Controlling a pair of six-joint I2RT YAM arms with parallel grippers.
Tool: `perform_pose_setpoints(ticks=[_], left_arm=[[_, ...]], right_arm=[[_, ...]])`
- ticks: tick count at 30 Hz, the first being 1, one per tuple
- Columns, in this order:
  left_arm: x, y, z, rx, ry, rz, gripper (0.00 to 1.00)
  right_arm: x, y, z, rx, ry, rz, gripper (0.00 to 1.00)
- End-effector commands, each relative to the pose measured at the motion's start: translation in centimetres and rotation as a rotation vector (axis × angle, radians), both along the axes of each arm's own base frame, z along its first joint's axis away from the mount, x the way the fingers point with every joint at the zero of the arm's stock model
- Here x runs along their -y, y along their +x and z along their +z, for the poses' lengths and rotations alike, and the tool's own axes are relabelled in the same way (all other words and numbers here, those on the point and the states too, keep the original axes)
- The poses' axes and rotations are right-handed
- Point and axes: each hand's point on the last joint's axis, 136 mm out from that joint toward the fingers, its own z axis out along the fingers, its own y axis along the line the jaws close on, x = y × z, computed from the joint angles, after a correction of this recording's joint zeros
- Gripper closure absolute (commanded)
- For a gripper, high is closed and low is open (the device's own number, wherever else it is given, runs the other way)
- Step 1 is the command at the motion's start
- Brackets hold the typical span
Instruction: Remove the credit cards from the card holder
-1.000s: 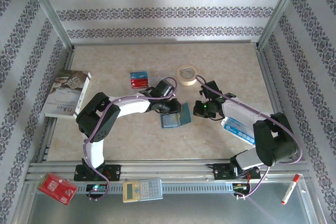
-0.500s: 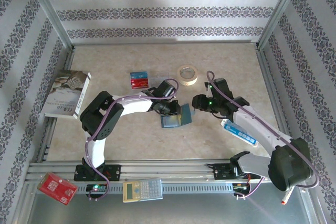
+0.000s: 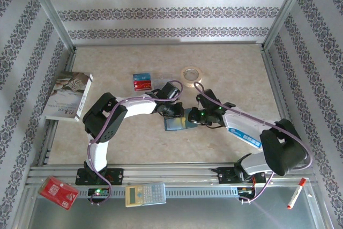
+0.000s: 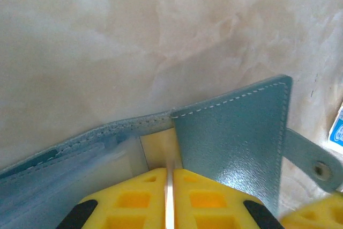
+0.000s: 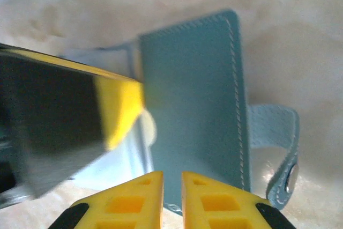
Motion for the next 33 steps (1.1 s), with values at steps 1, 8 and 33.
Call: perform_pose_setpoints(ticks=[1,8,33], left_arm=[[-0.3,-0.8,1.6,0.008,0.007,0.001,0.87],[-4.0,-1.4,3.7,0.039,0.057,0.115,0.68],[-6.8,-2.9,-0.1,-0.071,0.15,0.234,0.69]], right_arm=[[0.5,0.4,-1.7,-0.02,-0.009,-0.046,0.81],[1.3,0.0,-4.0,-0.077,-0.046,-0.068,0.79],[1.7,-0.2,-4.7,-0.092,-0.081,-0.063,0.79]])
